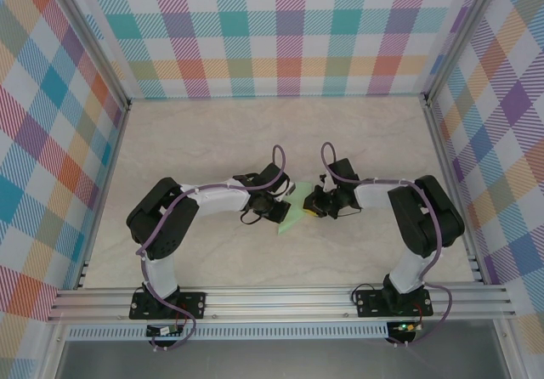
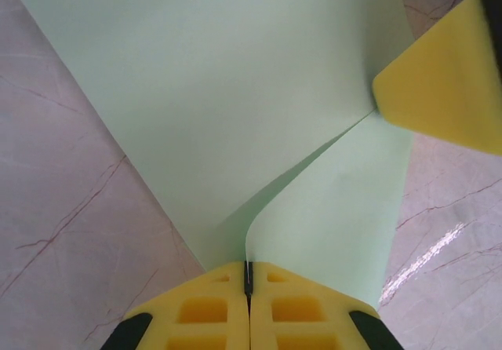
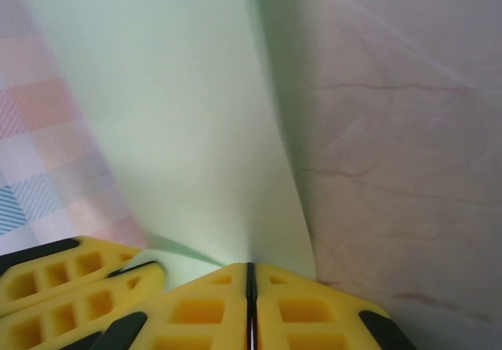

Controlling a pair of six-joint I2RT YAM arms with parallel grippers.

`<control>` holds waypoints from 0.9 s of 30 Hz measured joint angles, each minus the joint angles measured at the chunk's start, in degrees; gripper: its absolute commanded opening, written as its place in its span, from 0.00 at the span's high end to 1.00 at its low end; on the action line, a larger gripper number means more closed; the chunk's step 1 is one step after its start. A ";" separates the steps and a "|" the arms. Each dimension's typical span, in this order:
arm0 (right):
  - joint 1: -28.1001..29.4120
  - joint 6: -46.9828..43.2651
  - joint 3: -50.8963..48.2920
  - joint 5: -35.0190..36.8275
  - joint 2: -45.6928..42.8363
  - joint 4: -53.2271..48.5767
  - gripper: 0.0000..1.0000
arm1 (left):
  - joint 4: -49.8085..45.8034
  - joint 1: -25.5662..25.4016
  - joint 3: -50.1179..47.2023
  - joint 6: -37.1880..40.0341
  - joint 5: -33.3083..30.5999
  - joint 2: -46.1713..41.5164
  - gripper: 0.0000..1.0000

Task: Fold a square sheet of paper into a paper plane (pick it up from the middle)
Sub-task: Third fold the triangle at the center of the table.

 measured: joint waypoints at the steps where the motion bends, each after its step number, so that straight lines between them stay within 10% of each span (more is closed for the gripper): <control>1: -0.11 -0.02 0.11 0.07 0.04 0.09 0.91 | 0.02 0.00 0.00 0.00 0.00 0.00 0.95; 27: 2.40 -0.55 0.83 -2.58 -2.60 0.76 0.89 | 0.00 0.00 0.00 0.00 -0.04 0.00 0.95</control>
